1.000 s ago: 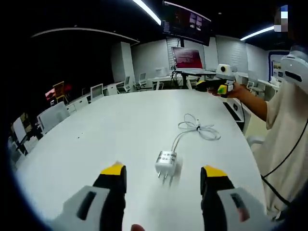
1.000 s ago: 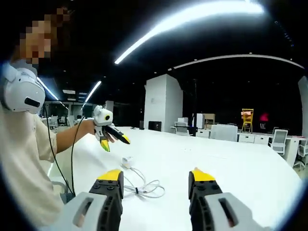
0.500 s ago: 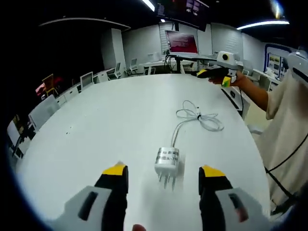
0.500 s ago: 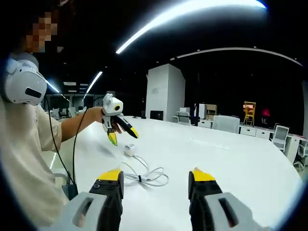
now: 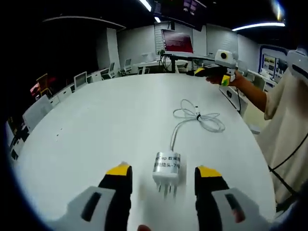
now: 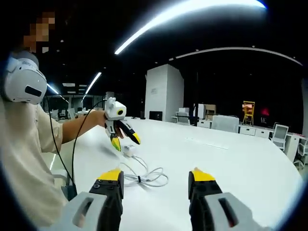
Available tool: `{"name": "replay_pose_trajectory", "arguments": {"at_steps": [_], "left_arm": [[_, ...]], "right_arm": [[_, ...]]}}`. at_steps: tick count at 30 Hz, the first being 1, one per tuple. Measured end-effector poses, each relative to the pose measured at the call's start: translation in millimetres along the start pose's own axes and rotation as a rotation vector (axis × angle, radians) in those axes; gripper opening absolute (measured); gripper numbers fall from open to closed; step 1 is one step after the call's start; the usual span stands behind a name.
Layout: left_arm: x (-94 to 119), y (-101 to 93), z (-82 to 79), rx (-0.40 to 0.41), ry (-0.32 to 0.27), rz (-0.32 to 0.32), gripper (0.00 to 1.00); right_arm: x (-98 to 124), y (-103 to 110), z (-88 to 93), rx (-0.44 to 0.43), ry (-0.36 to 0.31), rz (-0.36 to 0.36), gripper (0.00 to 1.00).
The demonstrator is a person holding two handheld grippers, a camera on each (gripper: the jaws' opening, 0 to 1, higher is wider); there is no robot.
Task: Plug the desk Type‑C cable into the charger adapter.
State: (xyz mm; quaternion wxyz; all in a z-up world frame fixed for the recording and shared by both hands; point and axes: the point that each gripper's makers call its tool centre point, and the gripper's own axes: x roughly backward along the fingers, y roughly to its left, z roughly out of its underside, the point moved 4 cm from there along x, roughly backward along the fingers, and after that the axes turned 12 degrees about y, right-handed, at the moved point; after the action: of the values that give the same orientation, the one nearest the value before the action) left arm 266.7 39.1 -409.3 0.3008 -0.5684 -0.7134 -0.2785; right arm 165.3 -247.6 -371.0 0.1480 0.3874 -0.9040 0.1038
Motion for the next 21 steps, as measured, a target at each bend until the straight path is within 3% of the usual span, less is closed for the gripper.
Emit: {"name": "replay_pose_trajectory", "arguments": {"at_steps": [5,21], "left_arm": [[-2,-3.2,-3.9,0.007,-0.039,0.012,0.49],[-16,-10.6,-1.6,0.015,-0.041,0.043,0.27]], "right_arm": [[4,0,-1.2,0.005,-0.005,0.009,0.55],[10,-4,-2.3,0.002,-0.023,0.031,0.54]]}}
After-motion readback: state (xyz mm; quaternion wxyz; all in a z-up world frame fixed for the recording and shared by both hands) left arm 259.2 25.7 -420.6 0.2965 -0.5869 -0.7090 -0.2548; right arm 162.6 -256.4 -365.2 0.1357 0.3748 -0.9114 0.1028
